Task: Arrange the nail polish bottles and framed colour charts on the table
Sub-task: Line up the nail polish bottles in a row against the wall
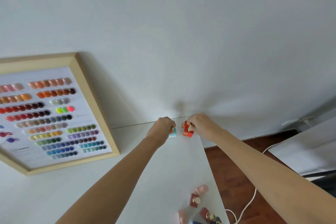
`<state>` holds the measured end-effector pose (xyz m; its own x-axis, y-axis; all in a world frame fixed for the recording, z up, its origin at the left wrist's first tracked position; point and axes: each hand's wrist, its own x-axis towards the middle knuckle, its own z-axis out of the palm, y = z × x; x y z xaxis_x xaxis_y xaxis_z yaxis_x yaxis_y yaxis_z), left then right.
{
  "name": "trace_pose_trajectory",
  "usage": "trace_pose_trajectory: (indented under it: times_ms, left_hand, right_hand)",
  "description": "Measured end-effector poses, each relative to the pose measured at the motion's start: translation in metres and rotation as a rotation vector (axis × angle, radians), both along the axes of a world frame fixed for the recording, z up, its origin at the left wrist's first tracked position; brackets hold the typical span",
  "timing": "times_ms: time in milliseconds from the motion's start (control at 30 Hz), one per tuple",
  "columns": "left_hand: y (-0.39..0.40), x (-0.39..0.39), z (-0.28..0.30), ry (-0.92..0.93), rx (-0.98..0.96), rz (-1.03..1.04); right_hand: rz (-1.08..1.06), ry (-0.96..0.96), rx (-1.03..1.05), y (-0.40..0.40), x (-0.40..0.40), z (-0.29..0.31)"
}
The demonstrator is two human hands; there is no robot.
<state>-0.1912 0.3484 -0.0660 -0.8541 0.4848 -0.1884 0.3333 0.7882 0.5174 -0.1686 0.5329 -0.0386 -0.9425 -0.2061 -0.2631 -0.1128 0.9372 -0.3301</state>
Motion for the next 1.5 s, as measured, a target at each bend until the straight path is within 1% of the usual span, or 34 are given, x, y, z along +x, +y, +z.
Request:
trace_pose_trajectory:
  times_ms: [133,233,367,500,733,900,1033,1100,1233,1500]
  left_hand:
    - [0.008,-0.014,-0.006,0.011,-0.011,0.003]
    - [0.012,-0.022,-0.012,0.023,-0.022,0.002]
    - [0.017,-0.028,-0.016,0.034,-0.004,0.021]
    - [0.02,-0.024,-0.02,0.052,0.073,0.078]
    - [0.019,-0.008,-0.031,0.095,0.165,0.244]
    - [0.018,-0.004,-0.043,-0.024,0.206,0.455]
    - [0.023,-0.008,-0.053,-0.164,0.256,0.558]
    - [0.027,-0.009,-0.057,-0.195,0.279,0.587]
    - [0.036,-0.012,-0.062,-0.194,0.309,0.617]
    - [0.045,-0.016,-0.07,-0.183,0.31,0.607]
  right_hand:
    - [0.059,0.009,0.066,0.003,-0.015,-0.006]
    - [0.071,0.009,0.076,0.005,-0.027,-0.01]
    - [0.086,0.053,0.042,0.006,-0.036,-0.013]
    - [0.075,0.125,-0.067,0.005,-0.037,-0.018]
    - [-0.09,0.282,-0.303,0.009,-0.021,-0.043]
    - [-0.349,0.33,-0.385,0.004,-0.007,-0.066]
    - [-0.499,0.252,-0.435,-0.006,-0.011,-0.075]
    - [-0.53,0.225,-0.45,-0.01,-0.016,-0.077]
    - [-0.536,0.216,-0.43,-0.015,-0.022,-0.08]
    - [-0.568,0.203,-0.395,-0.014,-0.024,-0.086]
